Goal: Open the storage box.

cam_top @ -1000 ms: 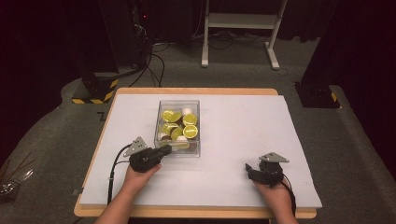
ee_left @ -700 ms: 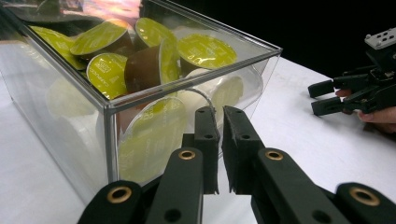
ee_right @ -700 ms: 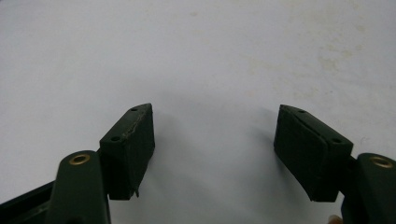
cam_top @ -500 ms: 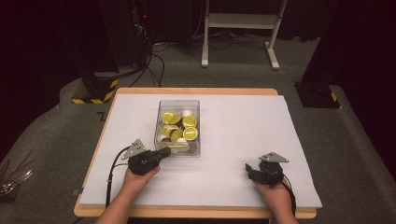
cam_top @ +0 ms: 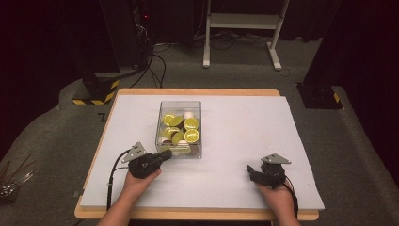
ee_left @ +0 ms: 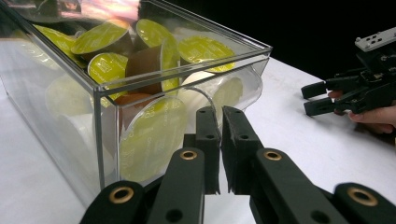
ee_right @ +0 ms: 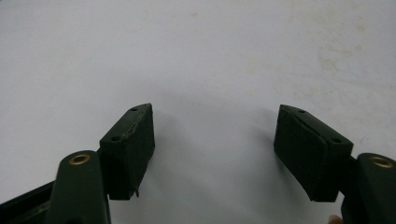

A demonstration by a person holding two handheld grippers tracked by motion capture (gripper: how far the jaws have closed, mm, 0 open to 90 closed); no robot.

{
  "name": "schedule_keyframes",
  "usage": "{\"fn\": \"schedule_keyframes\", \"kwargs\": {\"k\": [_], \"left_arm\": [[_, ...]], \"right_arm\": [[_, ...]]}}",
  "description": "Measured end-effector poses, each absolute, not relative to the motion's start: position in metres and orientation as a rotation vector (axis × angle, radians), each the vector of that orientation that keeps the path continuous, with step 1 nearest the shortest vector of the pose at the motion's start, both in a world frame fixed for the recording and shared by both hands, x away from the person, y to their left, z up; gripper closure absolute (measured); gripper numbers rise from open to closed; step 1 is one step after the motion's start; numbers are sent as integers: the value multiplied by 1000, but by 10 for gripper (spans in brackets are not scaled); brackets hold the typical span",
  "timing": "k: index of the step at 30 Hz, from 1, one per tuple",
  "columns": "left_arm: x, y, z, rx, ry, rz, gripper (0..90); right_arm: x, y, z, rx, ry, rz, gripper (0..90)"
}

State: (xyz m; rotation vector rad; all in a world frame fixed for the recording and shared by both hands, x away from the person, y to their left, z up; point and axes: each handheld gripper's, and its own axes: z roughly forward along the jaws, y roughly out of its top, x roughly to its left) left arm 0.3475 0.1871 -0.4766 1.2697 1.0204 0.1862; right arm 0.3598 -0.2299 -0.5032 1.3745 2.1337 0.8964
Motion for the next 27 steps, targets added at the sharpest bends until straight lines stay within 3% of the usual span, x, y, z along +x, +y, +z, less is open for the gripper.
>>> {"fn": "schedule_keyframes", "kwargs": {"k": [16, 27], "left_arm": [[344, 187, -477, 1277, 1012, 191, 850], [348, 181, -476, 1270, 1012, 176, 758]], "right_arm": [[360, -230, -503, 1374, 2134, 896, 290], [360, -230, -503, 1375, 2134, 897, 290]]}}
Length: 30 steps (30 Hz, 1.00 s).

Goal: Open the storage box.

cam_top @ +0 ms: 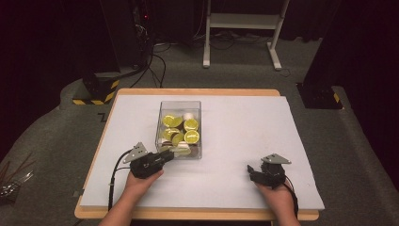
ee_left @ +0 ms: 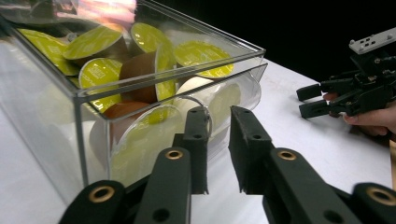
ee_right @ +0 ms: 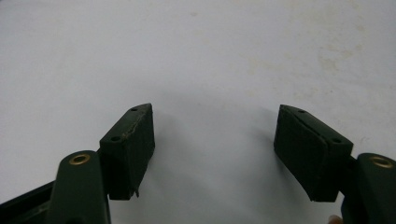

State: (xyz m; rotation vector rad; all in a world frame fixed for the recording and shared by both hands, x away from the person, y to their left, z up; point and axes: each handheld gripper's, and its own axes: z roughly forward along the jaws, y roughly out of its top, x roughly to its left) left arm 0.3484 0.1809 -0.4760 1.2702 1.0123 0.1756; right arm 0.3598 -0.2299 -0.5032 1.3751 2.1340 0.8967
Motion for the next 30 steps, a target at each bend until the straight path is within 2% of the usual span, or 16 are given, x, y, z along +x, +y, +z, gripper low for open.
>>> {"fn": "schedule_keyframes", "kwargs": {"k": [2, 5, 14, 30], "left_arm": [[350, 180, -476, 1266, 1022, 168, 703], [350, 177, -476, 1267, 1019, 168, 706], [351, 180, -479, 1276, 1002, 135, 772], [342, 182, -477, 1284, 997, 113, 791]], "right_arm": [[360, -230, -503, 1375, 2134, 897, 290], [360, -230, -503, 1377, 2133, 897, 290], [360, -230, -503, 1375, 2133, 896, 290], [360, -230, -503, 1374, 2133, 897, 290]]}}
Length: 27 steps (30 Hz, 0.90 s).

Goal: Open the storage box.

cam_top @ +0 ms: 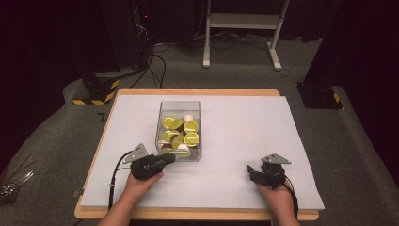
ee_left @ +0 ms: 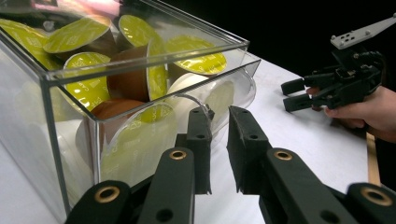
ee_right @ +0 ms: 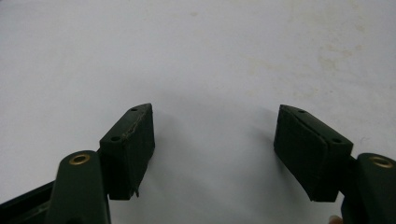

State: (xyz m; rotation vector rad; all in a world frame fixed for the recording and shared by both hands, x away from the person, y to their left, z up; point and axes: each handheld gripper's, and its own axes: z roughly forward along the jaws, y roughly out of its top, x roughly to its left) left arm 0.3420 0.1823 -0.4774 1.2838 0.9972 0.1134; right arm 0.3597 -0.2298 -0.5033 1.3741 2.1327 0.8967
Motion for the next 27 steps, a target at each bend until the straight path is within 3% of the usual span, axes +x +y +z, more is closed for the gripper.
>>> {"fn": "schedule_keyframes", "kwargs": {"k": [27], "left_arm": [[305, 183, -480, 1286, 965, 80, 803]], "right_arm": [[359, -230, -503, 1375, 2131, 895, 292]]}}
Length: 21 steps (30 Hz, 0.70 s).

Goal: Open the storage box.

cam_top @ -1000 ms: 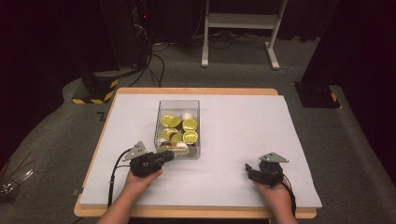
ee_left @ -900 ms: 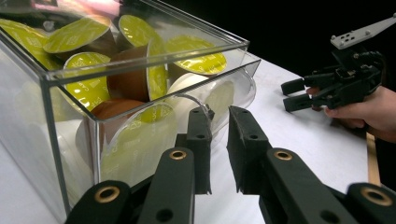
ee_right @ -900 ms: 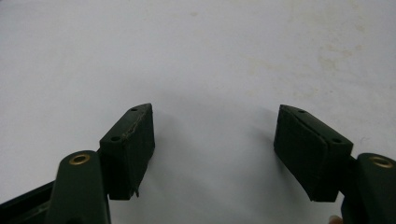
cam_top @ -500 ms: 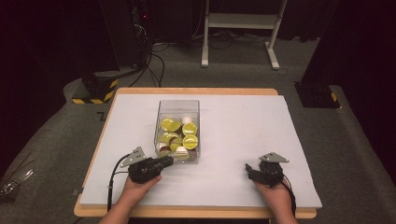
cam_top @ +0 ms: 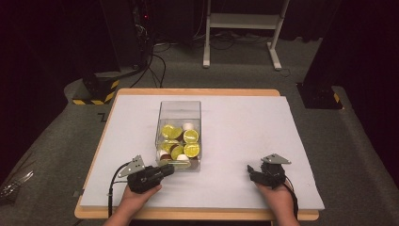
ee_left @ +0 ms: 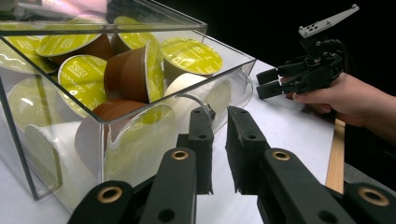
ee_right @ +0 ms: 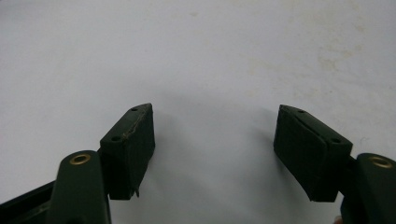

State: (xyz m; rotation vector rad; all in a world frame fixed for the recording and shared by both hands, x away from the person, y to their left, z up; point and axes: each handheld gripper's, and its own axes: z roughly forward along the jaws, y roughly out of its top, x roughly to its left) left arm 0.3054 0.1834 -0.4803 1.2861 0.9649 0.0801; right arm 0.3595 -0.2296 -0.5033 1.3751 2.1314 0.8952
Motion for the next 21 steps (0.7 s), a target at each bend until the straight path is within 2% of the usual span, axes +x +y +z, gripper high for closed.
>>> {"fn": "schedule_keyframes", "kwargs": {"k": [6, 8, 14, 21], "left_arm": [[302, 182, -481, 1297, 955, 78, 809], [301, 182, -482, 1292, 953, 75, 810], [302, 182, -483, 1271, 958, 65, 810], [302, 182, -483, 1271, 948, 63, 810]], "right_arm": [[359, -229, -503, 1373, 2128, 893, 301], [358, -229, -502, 1350, 2139, 907, 352], [353, -222, -492, 1294, 2135, 970, 365], [354, -227, -495, 1316, 2121, 944, 368]]}}
